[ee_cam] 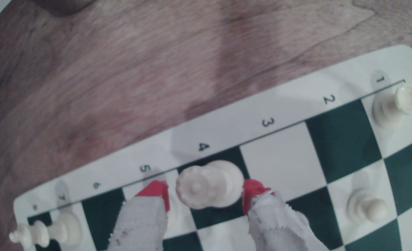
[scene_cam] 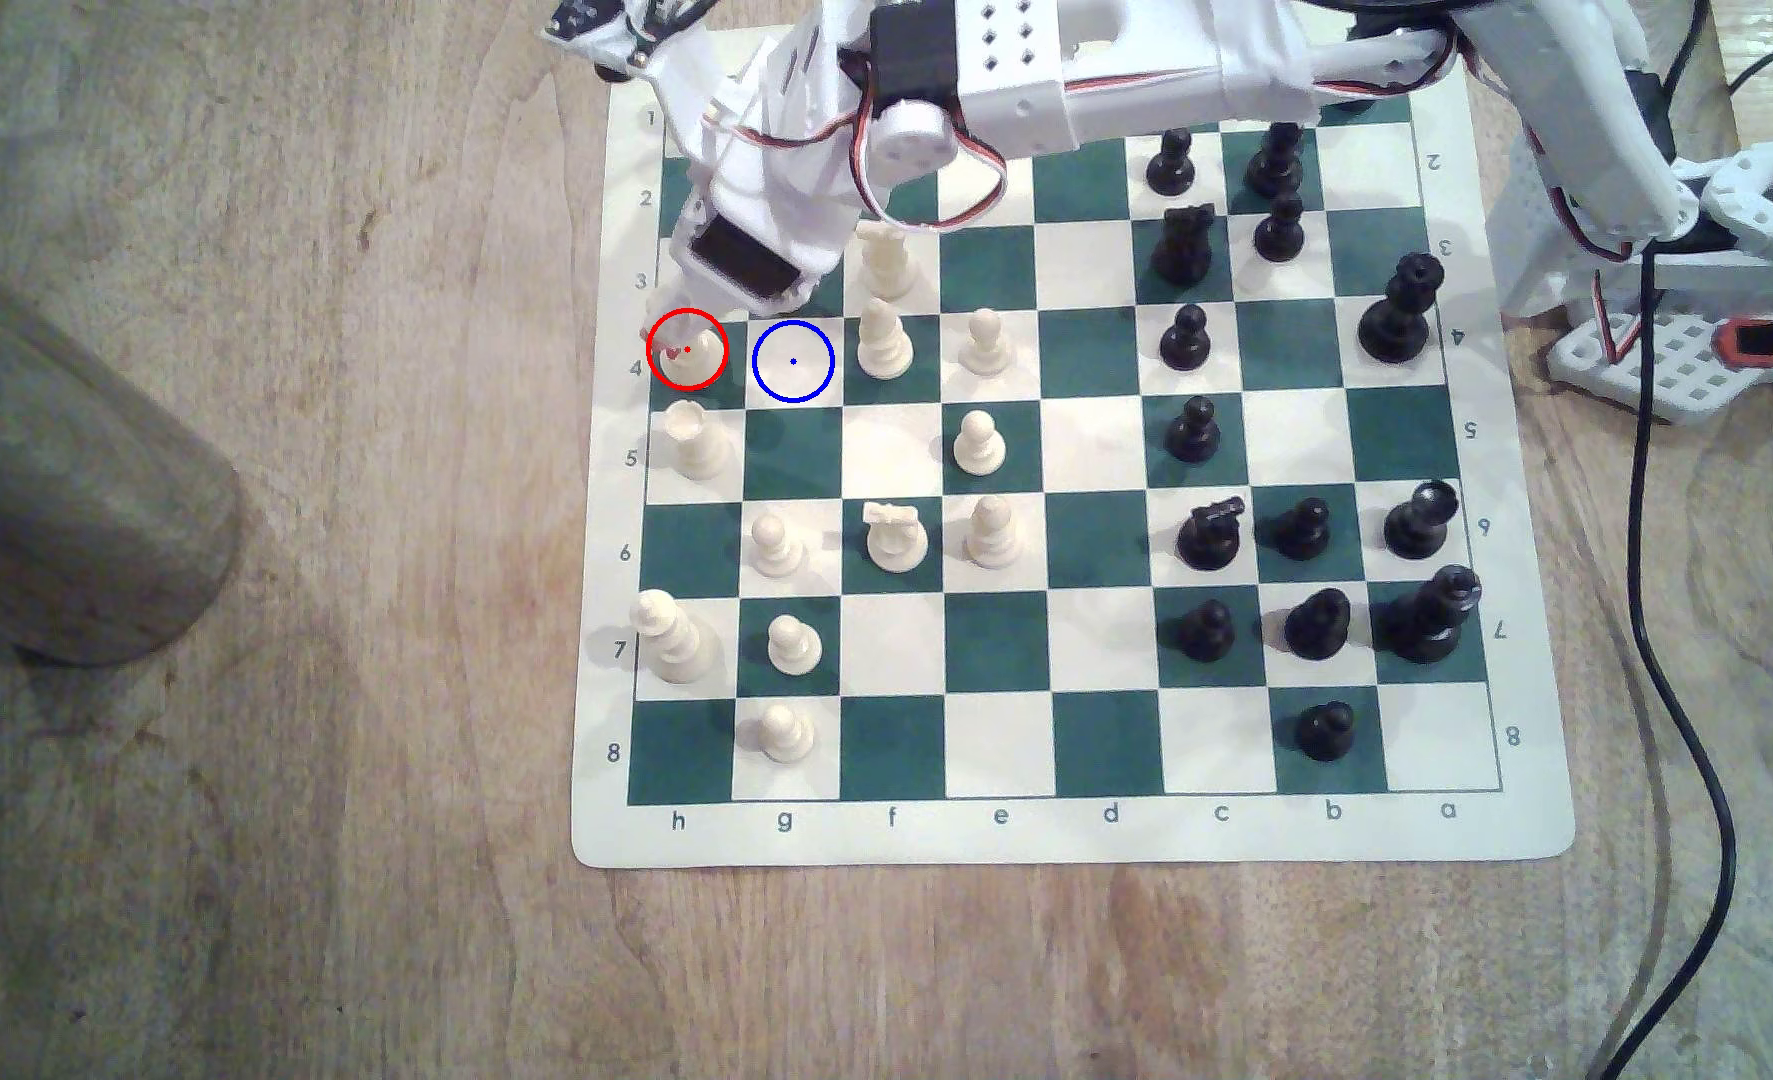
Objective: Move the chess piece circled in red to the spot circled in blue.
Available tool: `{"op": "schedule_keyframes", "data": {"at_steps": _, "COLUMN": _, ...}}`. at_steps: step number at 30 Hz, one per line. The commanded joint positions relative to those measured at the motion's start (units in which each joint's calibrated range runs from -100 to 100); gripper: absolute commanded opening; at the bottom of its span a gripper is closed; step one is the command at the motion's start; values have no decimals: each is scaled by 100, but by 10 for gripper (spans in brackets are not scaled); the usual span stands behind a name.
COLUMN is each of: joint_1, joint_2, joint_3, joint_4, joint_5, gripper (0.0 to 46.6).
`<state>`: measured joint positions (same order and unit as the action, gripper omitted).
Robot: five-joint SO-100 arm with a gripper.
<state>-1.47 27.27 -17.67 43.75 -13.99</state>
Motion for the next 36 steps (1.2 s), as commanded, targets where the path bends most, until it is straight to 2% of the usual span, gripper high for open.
{"op": "schedule_keyframes", "data": {"at_steps": 1, "joint_1": -13, "joint_2": -164, "joint_3": -681, "joint_4": -99, "joint_5": -10, "gripper": 165}}
{"op": "schedule_keyframes", "data": {"at_steps": 24, "joint_1": -75, "joint_2": 32, "joint_3": -899, "joint_4": -67, "joint_5": -15, "gripper": 158}}
{"op": "schedule_keyframes", "data": {"at_steps": 36, "joint_1": -75, "joint_2": 40, "joint_3": -899, "joint_4": 15, "joint_5": 20, "gripper": 125}}
